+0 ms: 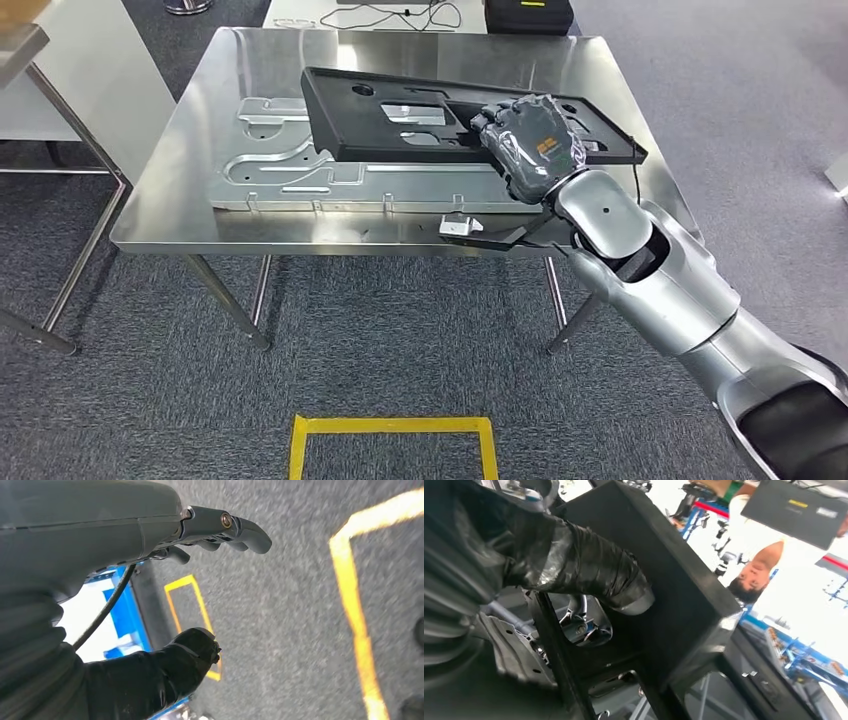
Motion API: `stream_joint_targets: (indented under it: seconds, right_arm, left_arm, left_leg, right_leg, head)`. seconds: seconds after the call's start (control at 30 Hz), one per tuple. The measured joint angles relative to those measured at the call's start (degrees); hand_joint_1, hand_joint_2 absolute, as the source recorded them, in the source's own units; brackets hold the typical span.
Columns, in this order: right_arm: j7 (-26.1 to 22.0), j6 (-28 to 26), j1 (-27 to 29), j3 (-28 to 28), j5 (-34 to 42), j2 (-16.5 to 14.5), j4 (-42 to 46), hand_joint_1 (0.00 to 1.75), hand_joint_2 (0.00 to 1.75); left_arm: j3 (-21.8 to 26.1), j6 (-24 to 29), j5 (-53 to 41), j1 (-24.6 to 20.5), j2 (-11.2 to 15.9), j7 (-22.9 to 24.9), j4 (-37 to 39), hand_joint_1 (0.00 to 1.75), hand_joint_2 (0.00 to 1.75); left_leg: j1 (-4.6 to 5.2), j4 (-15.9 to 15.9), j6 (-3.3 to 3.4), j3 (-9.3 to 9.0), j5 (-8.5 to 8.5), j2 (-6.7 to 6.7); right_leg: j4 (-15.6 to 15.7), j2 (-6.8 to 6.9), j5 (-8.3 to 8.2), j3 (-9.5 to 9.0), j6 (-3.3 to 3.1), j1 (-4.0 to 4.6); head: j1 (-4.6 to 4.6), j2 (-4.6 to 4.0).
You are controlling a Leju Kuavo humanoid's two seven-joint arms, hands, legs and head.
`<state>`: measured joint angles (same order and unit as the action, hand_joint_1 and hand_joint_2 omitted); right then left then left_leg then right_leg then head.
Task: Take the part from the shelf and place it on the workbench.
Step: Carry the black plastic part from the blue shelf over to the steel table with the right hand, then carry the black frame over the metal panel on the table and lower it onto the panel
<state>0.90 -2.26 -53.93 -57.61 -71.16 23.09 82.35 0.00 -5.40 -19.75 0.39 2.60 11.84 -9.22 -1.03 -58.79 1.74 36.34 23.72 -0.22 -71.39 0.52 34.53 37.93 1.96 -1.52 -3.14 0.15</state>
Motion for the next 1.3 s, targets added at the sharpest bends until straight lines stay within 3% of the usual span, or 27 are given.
stream_joint_targets:
  seconds: [0.03,0.07,0.1,0.17,0.23,0.3,0.4,0.5,0.57,0.6,0.67,0.73,0.9,0.97,1.03,1.07,1.1,1.13,1.2,1.27,1.3]
  right_arm:
    - [0.0,0.0,0.0,0.0,-0.1,0.0,-0.1,1.75,1.75]
    - [0.0,0.0,0.1,-0.1,-0.1,0.0,-0.3,1.75,1.75]
    - [0.0,0.0,0.1,-0.2,-0.2,0.0,-0.4,1.75,1.75]
    - [0.0,0.0,0.0,-0.4,-0.2,0.0,-0.5,1.75,1.75]
    - [0.0,0.0,-0.2,-0.6,-0.3,0.0,-0.5,1.75,1.75]
    - [0.0,0.0,-0.3,-0.8,-0.3,0.0,-0.6,1.75,1.75]
    - [0.0,-0.1,-0.3,-0.9,-0.5,0.0,-0.7,1.75,1.75]
    - [0.1,-0.1,-0.2,-1.0,-0.6,0.0,-0.9,1.75,1.75]
    - [0.1,-0.2,0.1,-1.0,-0.7,0.1,-1.1,1.75,1.75]
    - [0.1,-0.2,0.2,-1.0,-0.7,0.1,-1.2,1.75,1.75]
    - [0.1,-0.2,0.4,-1.1,-0.8,0.1,-1.3,1.75,1.75]
    - [0.2,-0.3,0.4,-1.1,-0.8,0.2,-1.3,1.75,1.75]
    - [0.2,-0.4,0.5,-1.1,-0.8,0.4,-1.3,1.75,1.75]
    - [0.2,-0.4,0.5,-1.1,-0.8,0.6,-1.3,1.75,1.75]
    - [0.2,-0.4,0.6,-1.1,-0.8,0.7,-1.3,1.75,1.75]
    - [0.2,-0.4,0.8,-1.1,-0.8,0.7,-1.3,1.75,1.75]
    - [0.2,-0.4,0.9,-1.2,-0.8,0.7,-1.4,1.75,1.75]
    - [0.2,-0.4,0.9,-1.3,-0.8,0.7,-1.4,1.75,1.75]
    - [0.2,-0.4,0.9,-1.4,-0.8,0.8,-1.4,1.75,1.75]
    - [0.2,-0.3,0.8,-1.4,-0.9,0.9,-1.4,1.75,1.75]
    - [0.2,-0.3,0.8,-1.4,-1.0,0.9,-1.4,1.75,1.75]
  left_arm:
    - [0.0,0.0,0.0,-0.1,0.0,-0.1,0.0,0.00,1.75]
    - [0.0,-0.1,0.0,-0.2,0.1,-0.3,0.0,0.00,1.75]
    - [0.0,-0.1,0.0,-0.2,0.1,-0.3,0.0,0.00,1.75]
    - [0.0,-0.1,-0.1,-0.2,0.1,-0.4,0.0,0.00,1.75]
    - [0.0,-0.2,-0.1,-0.2,0.0,-0.4,0.0,0.00,1.75]
    - [0.0,-0.2,-0.1,-0.1,0.0,-0.4,0.0,0.00,1.75]
    - [0.0,0.0,-0.2,-0.1,0.2,-0.8,0.0,0.00,1.75]
    - [0.0,0.1,-0.2,-0.1,0.3,-1.0,0.0,0.00,1.75]
    - [0.0,0.3,-0.3,0.0,0.3,-1.0,0.0,0.00,1.75]
    - [0.0,0.4,-0.3,0.0,0.3,-1.1,0.0,0.00,1.75]
    - [0.0,0.7,-0.2,0.0,0.3,-1.2,0.0,0.00,1.75]
    - [0.0,0.9,-0.2,0.0,0.3,-1.5,0.0,0.00,1.75]
    - [0.0,1.0,-0.1,0.0,0.3,-1.7,0.0,0.00,1.75]
    - [0.1,1.0,-0.1,0.0,0.3,-1.8,0.0,0.00,1.75]
    - [0.1,1.0,-0.1,0.0,0.3,-1.8,0.0,0.00,1.75]
    - [0.1,1.1,-0.1,0.1,0.3,-1.8,0.0,0.00,1.75]
    - [0.1,1.1,-0.1,0.1,0.3,-1.8,0.0,0.00,1.75]
    - [0.1,1.1,-0.2,0.0,0.3,-1.8,0.0,0.00,1.75]
    - [0.1,1.1,-0.2,0.1,0.3,-2.0,0.0,0.00,1.75]
    - [0.1,1.1,-0.2,0.0,0.1,-2.3,0.0,0.00,1.75]
    - [0.1,1.1,-0.2,0.1,0.0,-2.4,0.0,0.00,1.75]
  left_leg:
    - [0.16,0.0,0.12,-0.08,0.07,-0.21]
    - [0.35,0.0,0.22,-0.21,0.15,-0.47]
    - [0.56,0.0,0.30,-0.40,0.22,-0.72]
    - [0.87,0.0,0.37,-0.84,0.42,-1.17]
    - [1.09,-0.1,0.17,-0.84,0.56,-1.45]
    - [1.06,-0.1,-0.29,-0.64,0.55,-1.59]
    - [1.01,-1.4,-1.15,-0.06,1.69,-1.24]
    - [0.62,-10.8,-1.99,4.18,6.55,-0.52]
    - [0.30,-15.4,-2.46,6.52,7.66,-0.26]
    - [0.16,-14.8,-2.61,6.29,6.70,-0.18]
    - [-0.07,-8.0,-2.72,3.03,3.07,0.01]
    - [0.03,-2.0,-2.41,0.02,1.18,0.11]
    - [0.24,-0.5,-0.61,-0.78,1.13,-0.14]
    - [0.12,-0.1,0.10,-1.17,1.07,-0.15]
    - [0.23,-0.1,0.49,-1.27,1.24,-0.20]
    - [0.31,-0.1,0.58,-1.35,1.34,-0.23]
    - [0.39,-0.1,0.62,-1.50,1.47,-0.29]
    - [0.47,-0.1,0.62,-1.72,1.63,-0.35]
    - [0.63,-0.1,0.48,-2.28,2.03,-0.44]
    - [0.75,-0.2,0.12,-2.45,2.34,-0.52]
    - [0.74,-0.1,-0.13,-2.41,2.44,-0.53]
  right_leg:
    - [-2.9,-0.17,0.58,1.83,-0.10,0.13]
    - [-3.9,-0.23,0.01,2.75,-0.29,0.24]
    - [-2.6,-0.26,-1.64,2.59,-0.63,0.38]
    - [4.7,-0.50,-6.40,-0.28,-1.86,0.87]
    - [10.7,-0.73,-8.82,-2.67,-2.85,1.36]
    - [11.9,-0.75,-8.79,-3.03,-3.05,1.62]
    - [13.0,-0.44,-9.23,-3.65,-3.25,1.02]
    - [13.4,-0.08,-9.36,-3.98,-3.51,0.83]
    - [13.2,0.04,-9.20,-3.92,-3.47,0.79]
    - [13.0,0.05,-9.06,-3.91,-3.37,0.72]
    - [12.5,0.05,-8.56,-3.95,-2.93,0.53]
    - [11.9,0.05,-8.11,-3.78,-2.35,0.61]
    - [10.9,0.04,-7.26,-3.50,-1.04,0.58]
    - [6.1,-0.13,-4.61,-1.31,-0.65,0.42]
    - [-1.3,-0.27,-1.56,2.73,-0.41,0.42]
    - [-3.9,-0.29,-1.10,4.31,-0.39,0.41]
    - [-4.3,-0.29,-1.83,4.92,-0.47,0.43]
    - [-2.8,-0.29,-3.53,4.46,-0.67,0.47]
    - [4.8,-0.38,-8.00,1.16,-1.50,0.82]
    - [10.6,-0.44,-9.91,-1.51,-2.22,1.33]
    - [11.6,-0.45,-9.75,-1.95,-2.43,1.53]
  head:
    - [0.00,0.00]
    - [-0.01,0.00]
    - [-0.01,0.00]
    - [-0.01,0.00]
    - [-0.03,0.00]
    - [-0.01,0.00]
    - [-0.06,0.00]
    - [-0.20,0.00]
    - [-0.19,0.00]
    - [-0.20,0.00]
    - [-0.20,0.00]
    - [-0.19,0.00]
    - [-0.15,0.00]
    - [-0.10,0.00]
    - [-0.08,0.00]
    - [-0.08,0.00]
    - [-0.08,0.00]
    - [-0.08,0.00]
    - [-0.09,0.00]
    - [-0.05,0.00]
    - [-0.02,0.00]
